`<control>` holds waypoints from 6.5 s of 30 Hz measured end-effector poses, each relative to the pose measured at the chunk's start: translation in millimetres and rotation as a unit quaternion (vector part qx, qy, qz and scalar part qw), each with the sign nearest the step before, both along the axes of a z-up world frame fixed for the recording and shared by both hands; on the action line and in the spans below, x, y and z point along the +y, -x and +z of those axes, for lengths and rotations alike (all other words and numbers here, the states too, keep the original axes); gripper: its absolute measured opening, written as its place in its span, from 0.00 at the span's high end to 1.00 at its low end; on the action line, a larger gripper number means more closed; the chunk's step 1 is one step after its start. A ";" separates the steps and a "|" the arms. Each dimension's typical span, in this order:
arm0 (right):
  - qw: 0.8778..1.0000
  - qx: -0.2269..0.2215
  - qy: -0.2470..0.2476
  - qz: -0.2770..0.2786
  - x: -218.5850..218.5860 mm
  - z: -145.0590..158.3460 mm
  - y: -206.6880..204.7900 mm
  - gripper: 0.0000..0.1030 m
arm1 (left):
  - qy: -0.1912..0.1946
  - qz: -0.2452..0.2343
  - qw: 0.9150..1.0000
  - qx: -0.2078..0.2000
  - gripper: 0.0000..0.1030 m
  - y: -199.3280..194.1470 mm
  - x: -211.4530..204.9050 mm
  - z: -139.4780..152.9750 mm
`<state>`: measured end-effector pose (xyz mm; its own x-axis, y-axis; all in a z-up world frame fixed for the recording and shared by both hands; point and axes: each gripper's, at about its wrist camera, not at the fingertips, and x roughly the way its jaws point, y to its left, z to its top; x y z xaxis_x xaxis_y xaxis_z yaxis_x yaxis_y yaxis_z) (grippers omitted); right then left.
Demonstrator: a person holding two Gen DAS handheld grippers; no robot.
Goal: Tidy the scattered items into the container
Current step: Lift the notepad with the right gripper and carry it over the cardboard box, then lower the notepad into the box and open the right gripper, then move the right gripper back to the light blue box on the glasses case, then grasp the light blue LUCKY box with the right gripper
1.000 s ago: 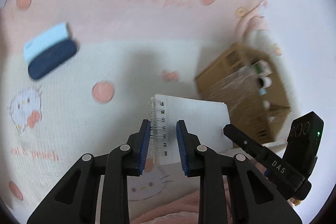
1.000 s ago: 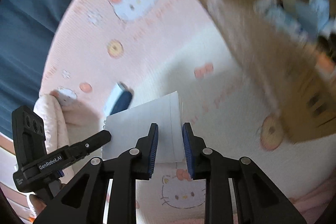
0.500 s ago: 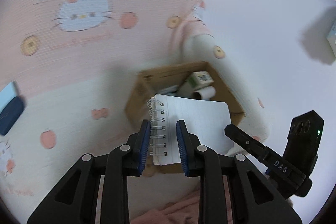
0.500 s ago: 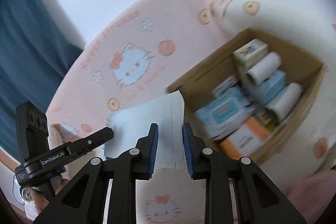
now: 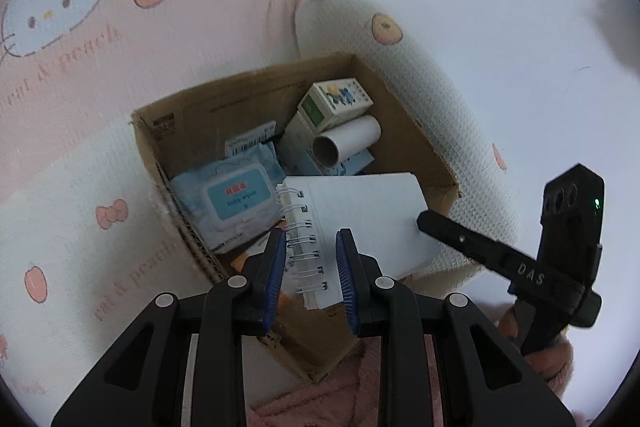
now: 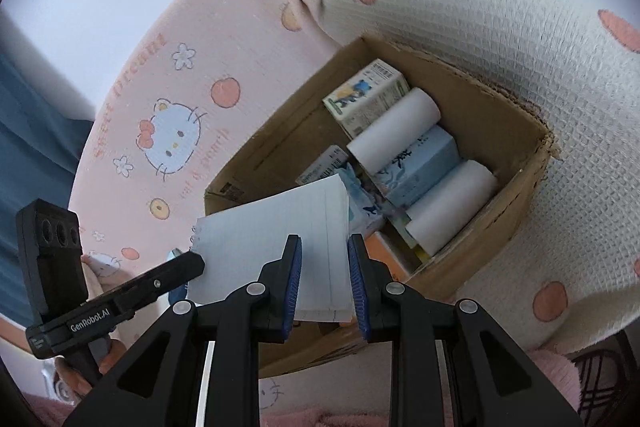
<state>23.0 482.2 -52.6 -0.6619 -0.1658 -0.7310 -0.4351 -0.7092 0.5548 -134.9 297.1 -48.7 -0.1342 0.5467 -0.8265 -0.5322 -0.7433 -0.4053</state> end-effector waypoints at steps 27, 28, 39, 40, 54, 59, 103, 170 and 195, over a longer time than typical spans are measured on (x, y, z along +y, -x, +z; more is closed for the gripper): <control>0.981 -0.143 -0.065 0.115 -3.3 -25.2 49.5 0.78 | 0.139 -0.091 0.985 -0.036 0.63 10.7 47.6 -29.4; 0.980 -0.146 -0.065 0.117 -3.8 -26.6 52.0 0.78 | 0.146 -0.088 0.985 -0.042 0.63 19.3 51.9 -32.2; 0.966 -0.227 0.002 0.123 2.6 -71.4 126.1 0.81 | 0.174 -0.052 0.978 -0.101 0.89 72.5 64.3 -62.3; 0.964 -0.232 0.011 0.125 -0.8 -77.5 133.6 0.81 | 0.171 -0.048 0.979 -0.100 0.89 74.2 61.5 -60.6; 0.947 -0.298 0.032 0.115 -26.6 -157.8 175.4 0.81 | 0.186 -0.021 0.976 -0.110 0.96 113.8 56.9 -78.4; 0.935 -0.314 0.077 0.149 -37.2 -165.2 164.1 0.81 | 0.193 -0.031 0.976 -0.101 0.96 109.1 56.8 -78.3; 0.985 -0.164 0.025 0.055 24.3 -5.3 48.2 0.79 | 0.364 -0.063 0.919 -0.137 0.77 67.4 114.1 -156.7; 0.962 -0.132 -0.086 0.223 -309.0 -33.4 147.8 0.66 | 0.096 0.187 0.978 0.005 0.48 3.1 -284.8 -24.5; 0.970 -0.052 0.107 0.210 -420.2 -191.1 391.0 0.52 | -0.038 0.533 0.844 -0.047 0.48 141.3 -596.0 -146.3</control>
<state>-368.0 62.0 -243.7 -0.4279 -0.5602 -0.7093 -0.1935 -0.7098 0.6773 -276.2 -298.9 -195.1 -0.5190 0.2095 -0.8287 0.4596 -0.7491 -0.4772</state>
